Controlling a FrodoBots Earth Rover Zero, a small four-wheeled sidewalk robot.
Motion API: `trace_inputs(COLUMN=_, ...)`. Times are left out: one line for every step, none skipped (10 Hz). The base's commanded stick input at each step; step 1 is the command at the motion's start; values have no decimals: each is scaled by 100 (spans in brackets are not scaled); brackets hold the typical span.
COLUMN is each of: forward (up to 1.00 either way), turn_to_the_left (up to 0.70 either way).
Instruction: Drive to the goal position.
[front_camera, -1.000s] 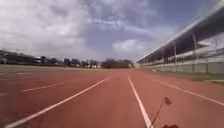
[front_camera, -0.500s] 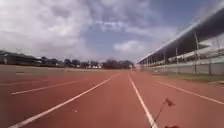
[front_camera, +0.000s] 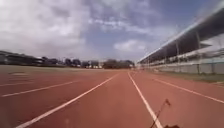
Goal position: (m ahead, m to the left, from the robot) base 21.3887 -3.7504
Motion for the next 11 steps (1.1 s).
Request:
trace_inputs(forward=70, turn_to_the_left=0)
trace_inputs(forward=70, turn_to_the_left=0)
trace_inputs(forward=70, turn_to_the_left=0)
trace_inputs(forward=70, turn_to_the_left=0)
trace_inputs(forward=70, turn_to_the_left=0)
trace_inputs(forward=70, turn_to_the_left=0)
trace_inputs(forward=70, turn_to_the_left=0)
trace_inputs(forward=70, turn_to_the_left=0)
trace_inputs(forward=70, turn_to_the_left=0)
trace_inputs(forward=70, turn_to_the_left=0)
trace_inputs(forward=70, turn_to_the_left=0)
